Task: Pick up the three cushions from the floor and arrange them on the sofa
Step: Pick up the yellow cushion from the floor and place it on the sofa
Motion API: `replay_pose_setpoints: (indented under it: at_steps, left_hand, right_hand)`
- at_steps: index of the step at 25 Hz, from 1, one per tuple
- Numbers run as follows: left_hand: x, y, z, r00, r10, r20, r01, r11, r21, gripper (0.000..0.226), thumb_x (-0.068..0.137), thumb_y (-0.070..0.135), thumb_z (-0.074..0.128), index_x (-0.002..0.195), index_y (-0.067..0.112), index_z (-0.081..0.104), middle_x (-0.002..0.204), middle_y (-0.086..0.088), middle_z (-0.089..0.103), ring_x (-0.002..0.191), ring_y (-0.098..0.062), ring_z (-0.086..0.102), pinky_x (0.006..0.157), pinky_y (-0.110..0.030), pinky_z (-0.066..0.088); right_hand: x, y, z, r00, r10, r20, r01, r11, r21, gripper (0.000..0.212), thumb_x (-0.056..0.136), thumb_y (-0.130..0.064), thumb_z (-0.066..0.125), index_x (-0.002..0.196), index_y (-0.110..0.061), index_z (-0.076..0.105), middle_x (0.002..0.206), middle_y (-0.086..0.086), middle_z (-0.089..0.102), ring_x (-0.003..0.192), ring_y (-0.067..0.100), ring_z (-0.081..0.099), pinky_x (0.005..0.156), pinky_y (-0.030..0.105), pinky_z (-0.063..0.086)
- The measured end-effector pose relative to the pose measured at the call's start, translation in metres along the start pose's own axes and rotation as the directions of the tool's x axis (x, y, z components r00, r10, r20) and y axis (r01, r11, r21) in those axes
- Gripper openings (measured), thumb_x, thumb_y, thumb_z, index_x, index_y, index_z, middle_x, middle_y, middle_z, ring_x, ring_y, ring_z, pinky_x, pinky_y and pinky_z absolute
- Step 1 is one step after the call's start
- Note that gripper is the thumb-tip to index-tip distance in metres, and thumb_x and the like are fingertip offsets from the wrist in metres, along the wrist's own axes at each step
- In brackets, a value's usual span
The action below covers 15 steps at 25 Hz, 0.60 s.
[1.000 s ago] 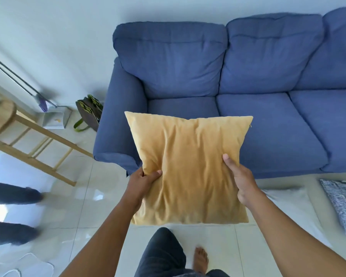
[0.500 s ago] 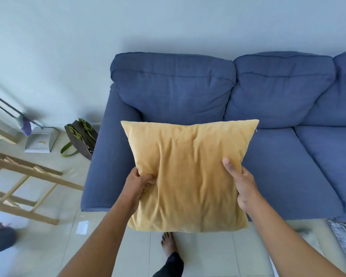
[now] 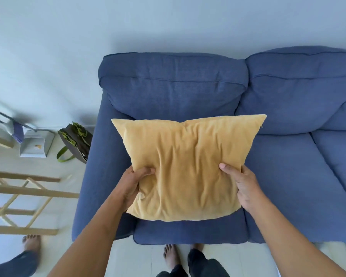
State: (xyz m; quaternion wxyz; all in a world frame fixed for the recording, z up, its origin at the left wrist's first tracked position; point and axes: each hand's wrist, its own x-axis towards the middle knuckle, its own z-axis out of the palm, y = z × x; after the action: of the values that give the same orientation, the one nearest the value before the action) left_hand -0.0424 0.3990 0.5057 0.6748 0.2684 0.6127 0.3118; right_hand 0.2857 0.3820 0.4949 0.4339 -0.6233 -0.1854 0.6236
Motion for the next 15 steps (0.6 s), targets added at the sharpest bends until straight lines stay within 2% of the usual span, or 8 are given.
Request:
replay_pose_setpoints:
  at_steps: [3,6,8,11,15]
  left_hand:
    - [0.036,0.013,0.007,0.998,0.061,-0.027,-0.059,0.997,0.044,0.070,0.072,0.021,0.085,0.138,0.023,0.061,0.127,0.000,0.077,0.118,-0.026,0.072,0.102,-0.049,0.055]
    - [0.068,0.023,0.011,0.996,0.073,-0.053,-0.069,0.995,0.072,0.062,0.078,0.008,0.084,0.132,0.027,0.062,0.121,0.003,0.079,0.110,-0.021,0.076,0.091,-0.040,0.058]
    - [0.087,0.030,0.012,0.993,0.074,-0.097,-0.066,0.995,0.081,0.065,0.071,0.009,0.086,0.129,0.028,0.063,0.119,0.004,0.080,0.111,-0.021,0.076,0.089,-0.039,0.058]
    - [0.125,0.041,0.010,0.988,0.091,-0.122,-0.076,0.989,0.124,0.077,0.061,0.018,0.091,0.131,0.029,0.062,0.123,0.004,0.078,0.115,-0.022,0.073,0.099,-0.047,0.057]
    - [0.180,0.049,0.005,0.982,0.105,-0.159,-0.081,0.986,0.147,0.089,0.058,0.023,0.092,0.138,0.035,0.056,0.128,0.010,0.074,0.120,-0.020,0.069,0.100,-0.045,0.055]
  right_hand:
    - [0.045,-0.009,0.003,0.999,0.005,0.052,-0.003,1.000,-0.028,0.072,0.062,-0.033,0.096,0.128,-0.023,0.067,0.121,-0.004,0.079,0.117,0.024,0.071,0.107,0.051,0.050]
    - [0.086,-0.016,0.008,0.998,0.018,0.055,-0.015,0.998,-0.053,0.058,0.073,-0.020,0.091,0.126,-0.023,0.067,0.118,-0.005,0.079,0.114,0.023,0.072,0.105,0.049,0.052]
    - [0.106,-0.020,0.010,0.999,0.004,0.035,-0.001,0.997,-0.074,0.056,0.074,-0.017,0.090,0.124,-0.024,0.067,0.117,-0.005,0.079,0.115,0.023,0.072,0.104,0.048,0.052]
    - [0.141,-0.026,0.017,1.000,-0.009,-0.003,0.009,0.996,-0.088,0.058,0.071,-0.016,0.092,0.123,-0.025,0.067,0.116,-0.005,0.080,0.113,0.022,0.073,0.105,0.049,0.052]
    - [0.189,-0.027,0.032,0.998,-0.045,-0.048,0.038,0.991,-0.131,0.070,0.058,-0.025,0.095,0.123,-0.025,0.069,0.117,-0.007,0.079,0.114,0.019,0.072,0.103,0.044,0.053]
